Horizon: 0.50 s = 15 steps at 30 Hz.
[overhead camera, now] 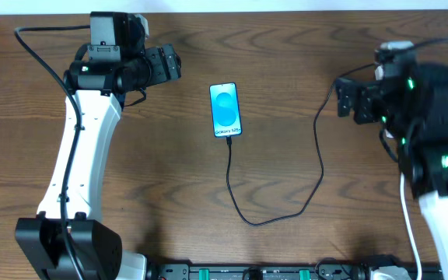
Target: Plug charger to phone and switch on socket
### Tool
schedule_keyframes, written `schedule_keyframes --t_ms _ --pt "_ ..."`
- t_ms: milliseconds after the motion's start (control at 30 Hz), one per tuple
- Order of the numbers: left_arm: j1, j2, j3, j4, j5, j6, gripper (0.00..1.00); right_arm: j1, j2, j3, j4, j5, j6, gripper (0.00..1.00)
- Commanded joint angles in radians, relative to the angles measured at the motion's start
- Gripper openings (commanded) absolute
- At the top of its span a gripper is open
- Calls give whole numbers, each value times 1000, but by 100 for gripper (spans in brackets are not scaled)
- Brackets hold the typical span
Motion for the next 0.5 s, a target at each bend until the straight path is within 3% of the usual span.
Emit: schedule_keyframes --t_ms 0,233,467 --pt "1 0 4 -1 -10 10 92 -22 -135 -180 135 58 -11 99" --pt "2 0 4 -1 -10 10 92 -62 -465 -598 451 58 1 99" --pt "2 0 4 -1 -10 10 92 -63 -779 -901 561 58 0 99"
